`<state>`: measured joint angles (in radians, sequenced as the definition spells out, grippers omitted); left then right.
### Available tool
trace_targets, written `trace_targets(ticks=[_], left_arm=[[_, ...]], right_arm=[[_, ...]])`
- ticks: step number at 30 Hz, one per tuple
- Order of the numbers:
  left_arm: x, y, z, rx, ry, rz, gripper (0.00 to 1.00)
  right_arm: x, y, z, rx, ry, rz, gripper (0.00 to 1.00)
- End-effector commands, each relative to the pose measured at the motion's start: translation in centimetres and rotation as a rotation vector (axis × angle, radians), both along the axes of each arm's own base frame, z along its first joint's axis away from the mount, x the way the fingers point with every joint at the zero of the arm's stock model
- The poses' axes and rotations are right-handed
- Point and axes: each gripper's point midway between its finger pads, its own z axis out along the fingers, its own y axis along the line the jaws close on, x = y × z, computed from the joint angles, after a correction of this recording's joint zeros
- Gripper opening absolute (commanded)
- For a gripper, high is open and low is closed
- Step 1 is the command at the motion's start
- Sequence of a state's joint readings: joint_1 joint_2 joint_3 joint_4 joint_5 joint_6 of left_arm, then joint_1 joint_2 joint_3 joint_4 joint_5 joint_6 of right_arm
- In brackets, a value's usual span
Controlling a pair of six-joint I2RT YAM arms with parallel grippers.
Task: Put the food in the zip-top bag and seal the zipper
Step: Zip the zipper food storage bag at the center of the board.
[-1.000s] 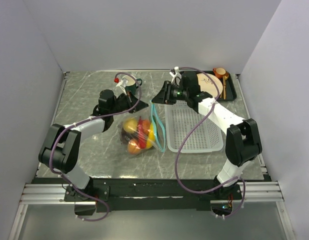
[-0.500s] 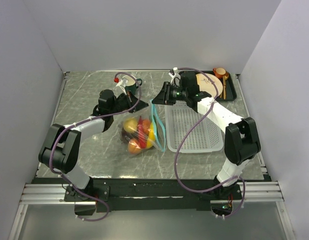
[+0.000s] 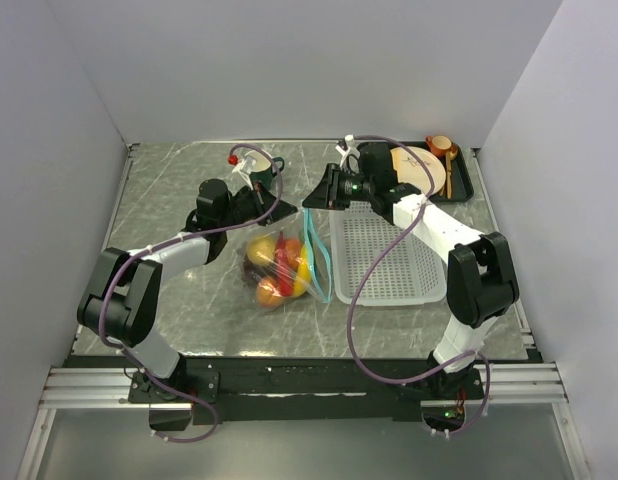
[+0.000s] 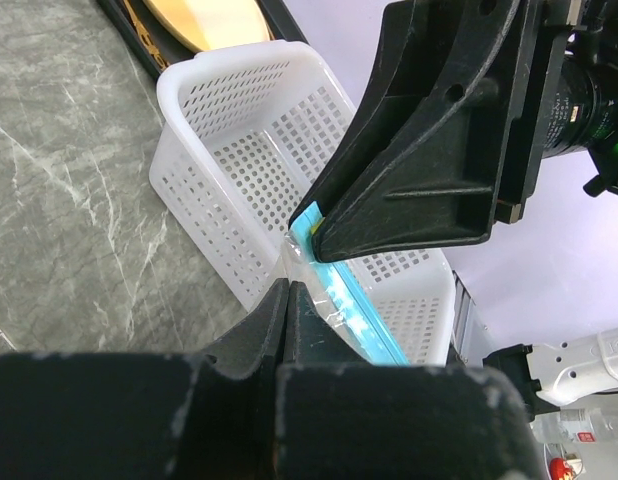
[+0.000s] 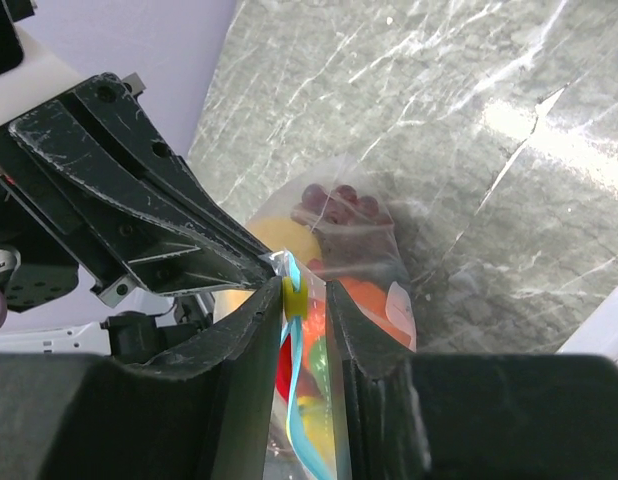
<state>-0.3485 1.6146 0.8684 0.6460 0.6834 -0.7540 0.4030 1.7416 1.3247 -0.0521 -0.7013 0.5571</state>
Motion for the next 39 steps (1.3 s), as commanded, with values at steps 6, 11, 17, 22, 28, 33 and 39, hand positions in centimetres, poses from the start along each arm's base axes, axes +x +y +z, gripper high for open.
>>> trace_targets(ticks=[6, 11, 17, 22, 28, 33, 39], left_arm=[[0.1, -0.5, 2.4, -0.042, -0.081, -0.018, 0.01], [0.1, -0.5, 2.4, -0.04, -0.081, -0.018, 0.01], [0.3, -0.4, 2.2, -0.04, -0.073, -0.009, 0.01], [0.4, -0.5, 2.2, -0.039, -0.07, -0.009, 0.01], [0.5, -0.5, 2.4, -0.04, -0.078, -0.011, 0.01], [0.4, -0.5, 2.4, -0.043, -0.077, -0.009, 0.01], [0.4, -0.5, 2.4, -0.041, -0.074, -0.012, 0.01]], right_arm=[[0.3, 0.5, 2.8, 0.047, -0.08, 0.021, 0.31], [0.2, 0.6, 3.1, 0.067, -0.101, 0.026, 0.22], [-0.1, 0.7, 3.0, 0.066, -0.097, 0.04, 0.06], [-0.3, 0.5, 2.8, 0.06, -0.093, 0.039, 0.1], [-0.3, 0.3, 2.5, 0.048, -0.092, 0.03, 0.22], [-0.4, 0.3, 2.5, 0.046, -0.088, 0.034, 0.2], [-0.4, 0.2, 2.8, 0.048, -0.101, 0.028, 0.12]])
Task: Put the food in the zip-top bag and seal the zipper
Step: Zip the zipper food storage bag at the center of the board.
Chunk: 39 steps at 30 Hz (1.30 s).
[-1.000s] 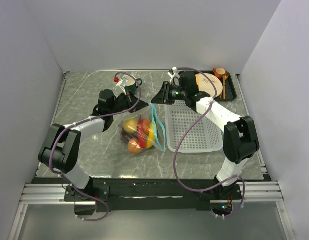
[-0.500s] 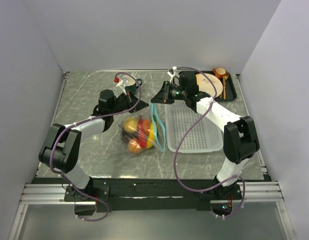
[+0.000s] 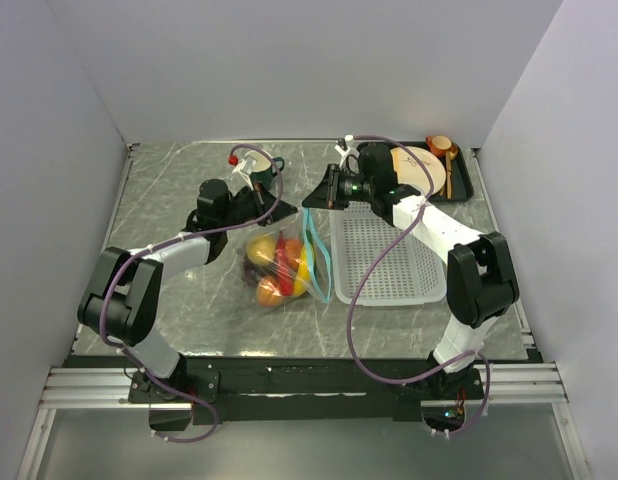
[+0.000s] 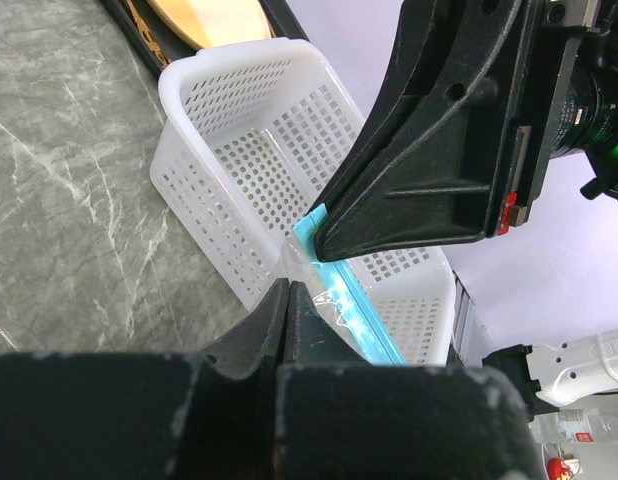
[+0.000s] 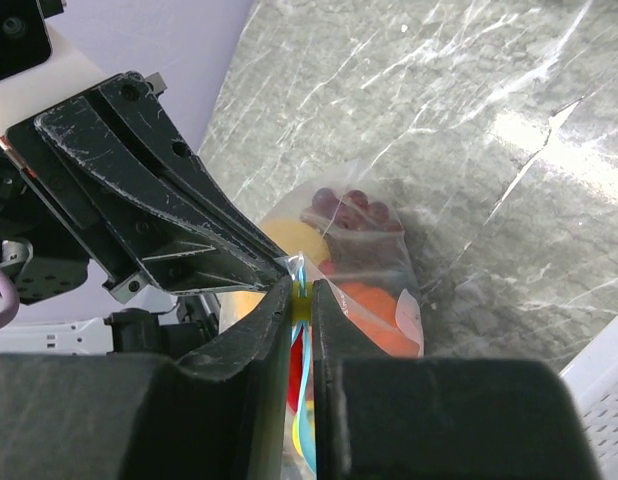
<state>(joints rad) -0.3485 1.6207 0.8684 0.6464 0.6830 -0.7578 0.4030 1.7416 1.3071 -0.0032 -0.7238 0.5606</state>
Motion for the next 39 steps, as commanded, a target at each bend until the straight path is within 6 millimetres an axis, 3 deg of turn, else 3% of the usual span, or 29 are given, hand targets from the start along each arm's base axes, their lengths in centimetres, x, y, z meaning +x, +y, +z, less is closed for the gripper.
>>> trace_targets(ticks=[1, 4, 7, 11, 14, 17, 22, 25, 26, 27, 32, 39], left_arm=[[0.4, -0.5, 2.5, -0.038, -0.083, -0.013, 0.01], [0.5, -0.4, 2.4, -0.034, -0.078, -0.005, 0.01], [0.7, -0.5, 2.2, -0.024, -0.07, -0.012, 0.02], [1.0, -1.0, 2.5, -0.041, -0.072, -0.038, 0.26], [1.0, -1.4, 2.5, -0.062, -0.071, -0.068, 0.34], [1.1, -1.8, 2.5, -0.083, -0.073, -0.093, 0.34], [0.5, -2.2, 1.3, -0.085, -0.055, -0.146, 0.28], [-0.1, -2.2, 1.3, -0.109, -0.064, -0.156, 0.16], [-0.2, -2.1, 1.5, -0.121, -0.079, -0.158, 0.04], [-0.2, -2.2, 1.6, -0.13, -0.068, -0.157, 0.01], [0.7, -1.7, 2.4, -0.137, -0.075, -0.096, 0.01], [2.2, -1.0, 3.3, -0.125, -0.067, -0.012, 0.01]], right_arm=[[-0.3, -0.1, 2.5, 0.028, -0.079, 0.008, 0.1], [-0.4, 0.0, 2.8, 0.037, -0.09, 0.011, 0.0], [-0.5, 0.0, 2.9, 0.036, -0.088, 0.019, 0.0], [-0.8, 0.1, 3.3, 0.045, -0.099, 0.031, 0.0], [-1.0, 0.1, 3.5, 0.048, -0.103, 0.036, 0.0], [-1.0, 0.2, 3.6, 0.053, -0.104, 0.039, 0.0], [-1.0, 0.0, 3.8, 0.048, -0.11, 0.032, 0.0], [-0.9, 0.1, 3.8, 0.044, -0.106, 0.036, 0.0], [-0.9, 0.1, 3.7, 0.042, -0.105, 0.038, 0.0], [-0.9, 0.0, 3.5, 0.04, -0.101, 0.037, 0.0], [-1.0, -0.5, 2.3, -0.003, -0.083, 0.019, 0.0], [-2.6, -0.6, -0.2, -0.076, -0.054, 0.007, 0.0]])
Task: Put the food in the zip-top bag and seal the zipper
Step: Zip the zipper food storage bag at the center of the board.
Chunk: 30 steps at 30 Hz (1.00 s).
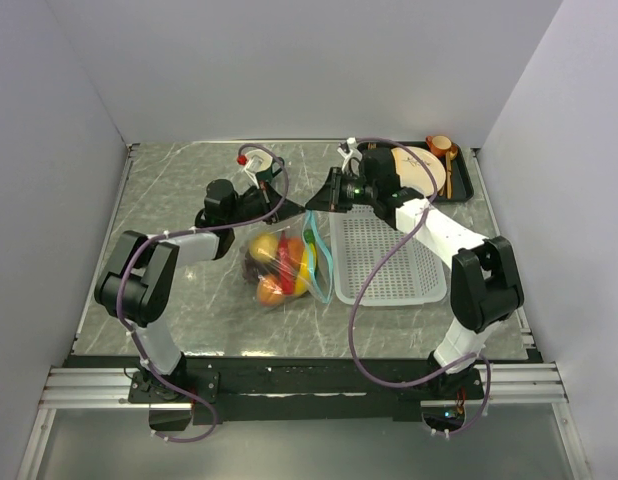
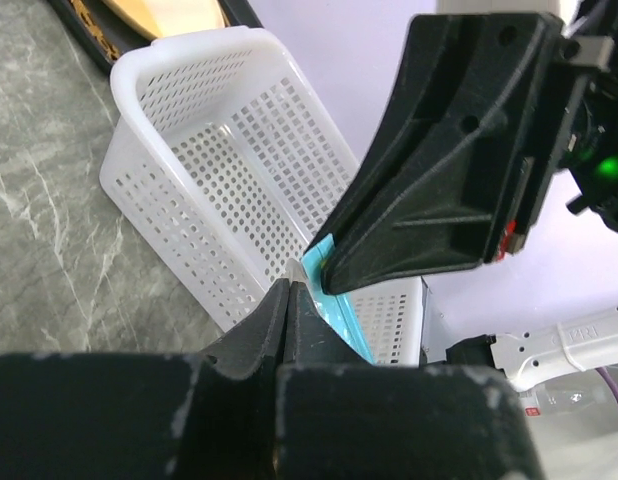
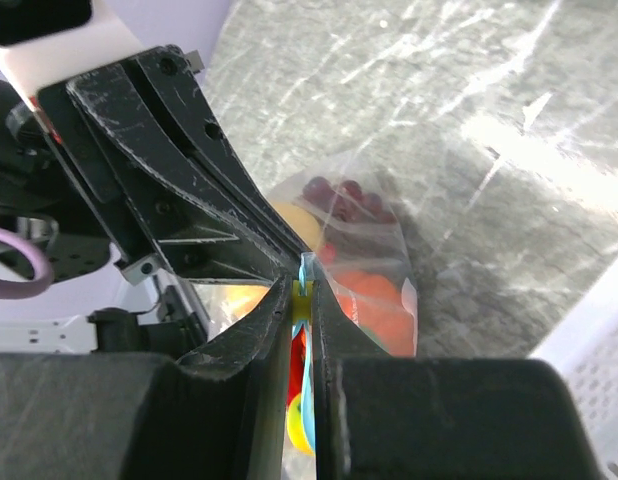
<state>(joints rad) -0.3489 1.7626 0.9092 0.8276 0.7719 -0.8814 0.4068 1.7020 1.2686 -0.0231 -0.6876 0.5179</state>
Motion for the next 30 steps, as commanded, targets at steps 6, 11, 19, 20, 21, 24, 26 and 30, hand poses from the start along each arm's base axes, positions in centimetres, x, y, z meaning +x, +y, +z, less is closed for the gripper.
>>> trace_targets(ticks=[6, 11, 19, 20, 21, 24, 26, 30], left_arm=[[1.9, 1.2, 4.4, -0.052, -0.09, 0.115, 0.01], [2.1, 1.6, 4.9, -0.047, -0.097, 0.136, 0.01], [0.6, 1.1, 5.6, -0.063, -0.12, 0.055, 0.01], [1.0, 1.5, 5.0, -0.06, -0.1, 0.105, 0.01], [0.8, 2.0, 5.7, -0.08, -0.108, 0.14, 0.01], [1.5, 2.2, 5.8, -0.079, -0.108, 0.166, 0.01], [2.0, 2.1, 6.0, -0.078, -0.108, 0.182, 0.01], [2.7, 2.2, 7.1, -0.077, -0.123, 0.21, 0.01]], right_arm=[[-2.7, 0.4, -0.9, -0.063, -0.014, 0.01, 0.0], [-2.6, 0.1, -1.4, -0.115, -0.021, -0.021, 0.0], [-0.7, 0.5, 0.8, -0.102, -0.059, -0.059, 0.0], [-0.5, 0.6, 1.0, -0.1, -0.062, -0.059, 0.0], [-0.4, 0.7, 1.5, -0.093, -0.068, -0.056, 0.0], [-1.1, 1.2, 1.4, -0.072, -0.05, -0.02, 0.0], [-1.5, 1.2, 1.0, -0.071, -0.04, -0.014, 0.0], [-3.1, 1.2, -1.0, -0.054, 0.018, 0.013, 0.0]])
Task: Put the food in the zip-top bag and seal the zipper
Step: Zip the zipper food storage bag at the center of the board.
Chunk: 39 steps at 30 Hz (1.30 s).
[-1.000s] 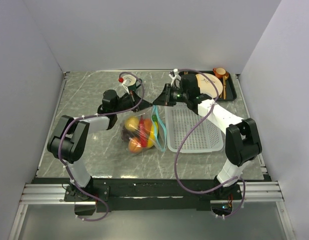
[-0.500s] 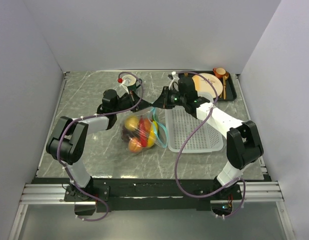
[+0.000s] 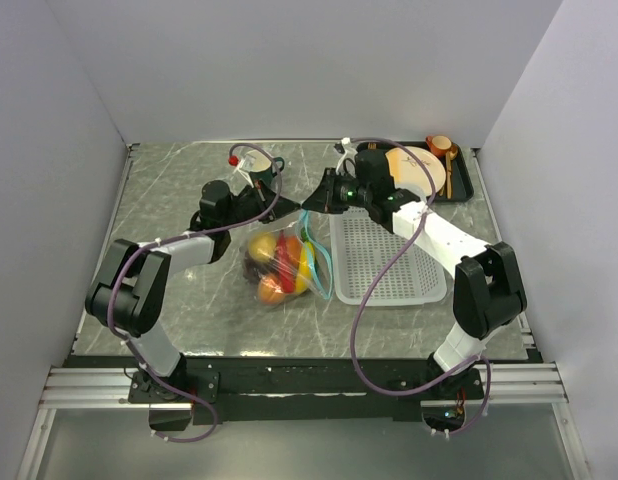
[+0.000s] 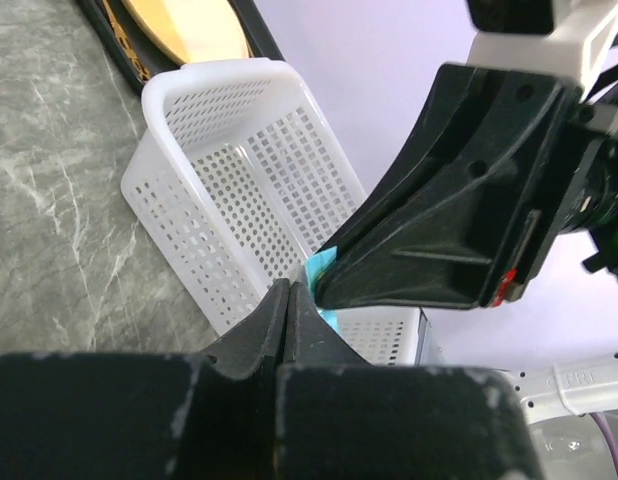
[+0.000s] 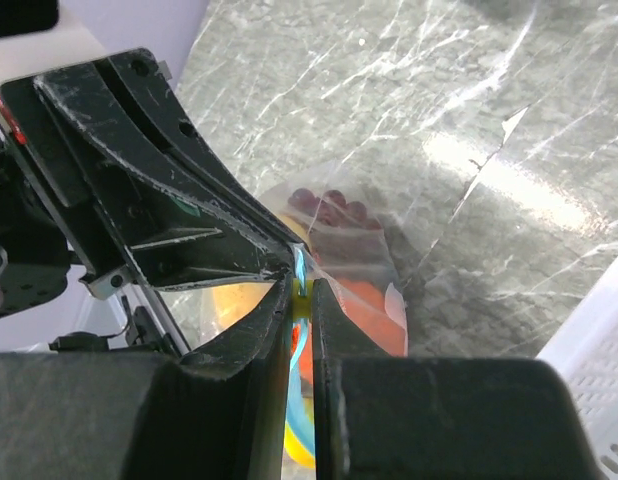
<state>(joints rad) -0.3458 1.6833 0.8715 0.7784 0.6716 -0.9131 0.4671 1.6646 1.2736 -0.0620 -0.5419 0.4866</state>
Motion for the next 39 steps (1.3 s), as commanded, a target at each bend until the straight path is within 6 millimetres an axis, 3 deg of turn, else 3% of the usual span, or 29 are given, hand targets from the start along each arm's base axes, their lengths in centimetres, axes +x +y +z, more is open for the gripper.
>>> trace_targets(ticks=[1, 24, 27, 32, 39], left_arm=[[2.5, 1.1, 6.3, -0.061, -0.164, 0.112, 0.01], [3.7, 3.6, 7.4, -0.078, -0.123, 0.286, 0.01], [3.8, 4.0, 7.5, -0.083, -0.116, 0.301, 0.01], [4.1, 4.9, 7.6, -0.09, -0.102, 0.336, 0.01], [4.5, 5.9, 7.9, -0.108, -0.091, 0.378, 0.01]], right_arm=[[-3.1, 0.7, -1.2, 0.025, 0.068, 0.073, 0.0], [-6.3, 1.0, -3.4, -0.021, 0.097, 0.076, 0.0], [-6.5, 0.8, -3.2, -0.021, 0.097, 0.072, 0.0], [-6.2, 0.5, -1.1, -0.015, 0.049, 0.05, 0.0], [-7.4, 0.3, -1.1, -0.045, 0.048, 0.064, 0.0]])
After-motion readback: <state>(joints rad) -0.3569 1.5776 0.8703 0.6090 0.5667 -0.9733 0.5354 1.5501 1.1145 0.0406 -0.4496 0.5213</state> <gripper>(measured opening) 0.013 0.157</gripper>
